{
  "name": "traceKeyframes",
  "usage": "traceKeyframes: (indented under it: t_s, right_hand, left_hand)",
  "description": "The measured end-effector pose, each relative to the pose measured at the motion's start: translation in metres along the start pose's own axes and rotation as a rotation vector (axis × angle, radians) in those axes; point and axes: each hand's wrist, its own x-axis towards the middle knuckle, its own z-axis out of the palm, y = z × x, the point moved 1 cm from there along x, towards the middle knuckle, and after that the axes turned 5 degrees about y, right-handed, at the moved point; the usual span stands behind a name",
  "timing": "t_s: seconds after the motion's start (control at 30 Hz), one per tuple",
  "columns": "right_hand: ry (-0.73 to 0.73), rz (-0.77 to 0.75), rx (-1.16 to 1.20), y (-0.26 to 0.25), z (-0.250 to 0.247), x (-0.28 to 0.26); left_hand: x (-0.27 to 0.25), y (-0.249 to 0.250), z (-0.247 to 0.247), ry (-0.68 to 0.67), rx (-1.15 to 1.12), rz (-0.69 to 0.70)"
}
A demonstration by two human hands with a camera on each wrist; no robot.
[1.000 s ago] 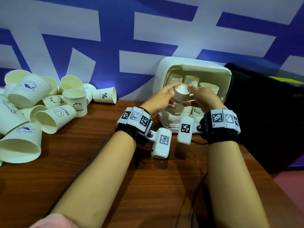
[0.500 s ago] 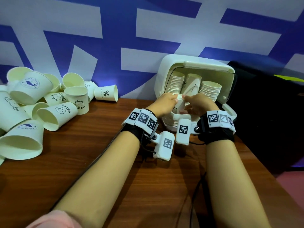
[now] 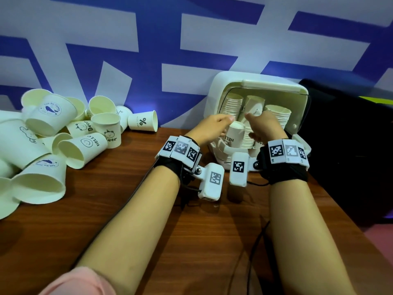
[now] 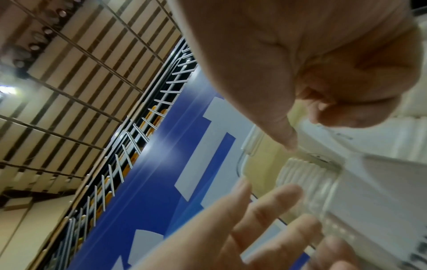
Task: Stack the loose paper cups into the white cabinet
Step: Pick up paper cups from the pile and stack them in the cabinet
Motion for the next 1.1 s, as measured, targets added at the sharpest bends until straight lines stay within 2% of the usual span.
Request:
traceKeyframes:
  t_s: [0.1, 0.23, 0.3, 0.43, 0.6, 0.73, 0.83, 0.93, 1.0, 1.1]
  right_hand:
    - [0.039, -0.102, 0.019, -0.009, -0.006, -0.003]
    - [0.020, -0.216, 0.154, -0.025, 0.001, -0.012]
    - [0.010, -0.260, 0.193, -0.033, 0.009, -0.019]
    - [-0.058, -0.352, 0.174, -0.044, 0.033, -0.038]
    - [-0.139, -0.461, 0.012, -0.054, 0.064, -0.051]
    - [-0.191, -0.516, -0.123, -0.066, 0.097, -0.044]
    - [-0.237, -0.581, -0.223, -0.080, 0.125, -0.035]
    - [-0.344, -0.632, -0.326, -0.093, 0.156, -0.024]
    - [-0.432, -0.630, -0.420, -0.098, 0.177, -0.018]
    - [-0.468, -0.614, -0.519, -0.099, 0.202, -0.008]
  left_hand:
    - [0.000, 0.006, -0.016, -0.015, -0.007, 0.024]
    - [-0.008, 0.013, -0.044, -0.085, 0.002, 0.009]
    - [-0.010, 0.011, -0.059, -0.052, -0.028, -0.027]
    - [-0.012, -0.006, -0.090, 0.166, -0.127, -0.140]
    - [-0.011, -0.050, -0.122, 0.496, -0.315, -0.371]
    - [-0.008, -0.072, -0.136, 0.646, -0.473, -0.440]
    - [-0.010, -0.083, -0.135, 0.642, -0.698, -0.490]
    - [-0.015, -0.091, -0.135, 0.545, -0.865, -0.590]
    - [-0.019, -0.093, -0.137, 0.513, -0.889, -0.616]
    - [-0.022, -0.098, -0.138, 0.520, -0.922, -0.616]
